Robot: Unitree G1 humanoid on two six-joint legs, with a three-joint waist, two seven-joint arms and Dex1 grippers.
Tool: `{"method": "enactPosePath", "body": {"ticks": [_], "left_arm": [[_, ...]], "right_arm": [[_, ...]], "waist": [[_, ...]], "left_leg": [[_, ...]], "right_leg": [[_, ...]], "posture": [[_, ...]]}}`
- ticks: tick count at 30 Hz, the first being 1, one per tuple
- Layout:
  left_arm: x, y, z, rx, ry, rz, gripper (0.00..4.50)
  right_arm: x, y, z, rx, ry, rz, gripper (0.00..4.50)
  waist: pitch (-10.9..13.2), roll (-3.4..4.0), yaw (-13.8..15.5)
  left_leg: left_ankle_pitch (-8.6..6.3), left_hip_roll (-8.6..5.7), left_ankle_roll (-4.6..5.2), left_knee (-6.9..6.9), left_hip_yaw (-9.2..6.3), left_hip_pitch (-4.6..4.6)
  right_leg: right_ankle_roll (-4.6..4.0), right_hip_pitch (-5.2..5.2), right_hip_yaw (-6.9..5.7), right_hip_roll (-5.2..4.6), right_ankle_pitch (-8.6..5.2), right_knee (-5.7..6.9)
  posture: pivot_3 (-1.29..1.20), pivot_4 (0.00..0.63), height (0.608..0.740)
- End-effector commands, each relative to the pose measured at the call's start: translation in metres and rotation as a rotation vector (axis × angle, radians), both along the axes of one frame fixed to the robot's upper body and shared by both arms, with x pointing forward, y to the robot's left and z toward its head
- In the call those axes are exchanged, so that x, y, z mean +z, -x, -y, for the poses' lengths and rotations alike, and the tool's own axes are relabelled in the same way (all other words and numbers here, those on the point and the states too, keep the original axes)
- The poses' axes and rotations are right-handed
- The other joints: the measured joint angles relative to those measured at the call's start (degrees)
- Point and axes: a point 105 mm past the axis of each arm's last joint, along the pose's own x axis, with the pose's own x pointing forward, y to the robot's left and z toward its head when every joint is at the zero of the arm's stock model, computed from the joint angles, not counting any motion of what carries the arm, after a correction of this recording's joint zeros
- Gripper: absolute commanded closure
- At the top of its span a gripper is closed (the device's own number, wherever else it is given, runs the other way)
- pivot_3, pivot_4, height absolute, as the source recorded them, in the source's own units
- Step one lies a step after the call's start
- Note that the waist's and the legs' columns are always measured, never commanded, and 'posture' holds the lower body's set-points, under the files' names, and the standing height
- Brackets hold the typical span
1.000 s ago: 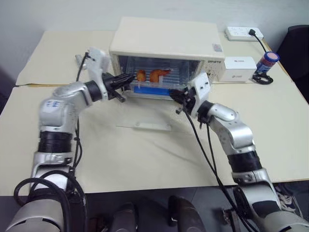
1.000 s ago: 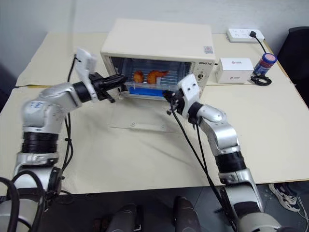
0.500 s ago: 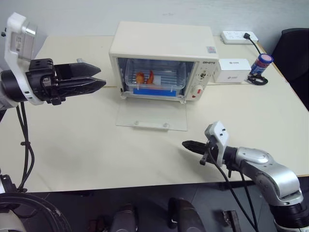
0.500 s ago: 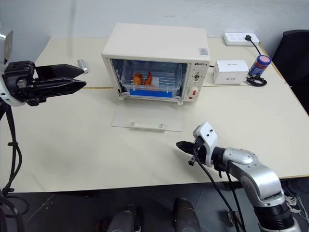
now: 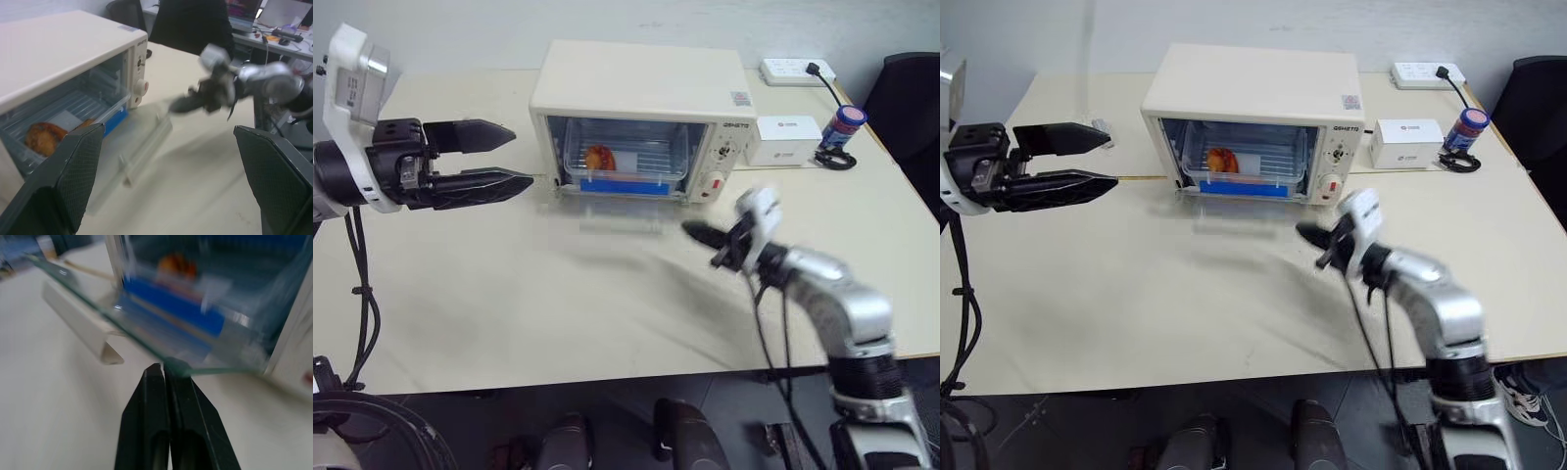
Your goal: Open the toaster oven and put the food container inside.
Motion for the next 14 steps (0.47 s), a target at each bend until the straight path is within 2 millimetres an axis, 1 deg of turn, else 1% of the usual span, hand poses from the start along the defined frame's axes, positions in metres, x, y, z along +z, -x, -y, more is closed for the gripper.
{"method": "enactPosePath", "body": {"ticks": [1, 4, 8, 9, 10, 11, 14], "left_arm": [[0.012, 0.005, -0.010, 0.037, -0.012, 0.071, 0.00], [0.012, 0.005, -0.015, 0.050, -0.027, 0.078, 0.00], [0.012, 0.007, -0.021, 0.062, -0.048, 0.083, 0.00], [0.012, 0.007, -0.023, 0.064, -0.053, 0.084, 0.00], [0.012, 0.008, -0.025, 0.066, -0.058, 0.084, 0.00], [0.011, 0.008, -0.026, 0.068, -0.062, 0.084, 0.00], [0.007, 0.010, -0.028, 0.071, -0.084, 0.084, 0.00]], "right_arm": [[0.035, 0.018, 0.017, 0.068, 0.019, 0.044, 3.20], [0.046, 0.032, 0.036, 0.110, 0.108, 0.043, 2.22], [0.052, 0.047, 0.060, 0.151, 0.174, -0.005, 0.90], [0.053, 0.050, 0.064, 0.157, 0.183, -0.014, 0.64], [0.053, 0.052, 0.067, 0.159, 0.192, -0.019, 0.23], [0.053, 0.053, 0.069, 0.158, 0.202, -0.021, 0.02], [0.052, 0.051, 0.072, 0.141, 0.201, -0.020, 0.02]], "waist": [[0.0, 0.00, 0.2], [0.0, -0.01, 0.6], [0.0, -0.01, 1.3], [0.0, -0.01, 1.3], [0.0, -0.01, 1.3], [0.0, -0.01, 1.3], [0.0, -0.01, 1.2]], "left_leg": [[0.00, 0.01, 0.00, -0.01, -0.01, 0.00], [-0.04, 0.00, 0.05, -0.03, 0.04, 0.00], [-0.08, -0.01, 0.11, 0.00, 0.16, 0.00], [-0.08, -0.01, 0.11, 0.00, 0.18, 0.00], [-0.08, -0.01, 0.11, 0.00, 0.19, 0.00], [-0.08, 0.00, 0.11, 0.00, 0.19, 0.00], [-0.08, 0.02, 0.11, 0.00, 0.29, 0.06]], "right_leg": [[0.00, 0.00, -0.01, 0.01, 0.00, -0.02], [0.00, 0.01, -0.01, 0.00, 0.00, -0.07], [0.01, -0.01, 0.06, -0.01, 0.01, -0.10], [0.02, -0.01, 0.06, -0.01, 0.01, -0.11], [0.02, -0.01, 0.07, 0.00, 0.01, -0.11], [0.02, -0.01, 0.07, 0.00, 0.01, -0.11], [0.02, -0.02, 0.14, 0.00, 0.01, -0.08]], "posture": [[0.00, 0.150, 0.740], [0.00, 0.150, 0.740], [0.00, 0.150, 0.740], [0.00, 0.150, 0.740], [0.00, 0.150, 0.740], [0.00, 0.150, 0.740], [0.00, 0.150, 0.740]]}}
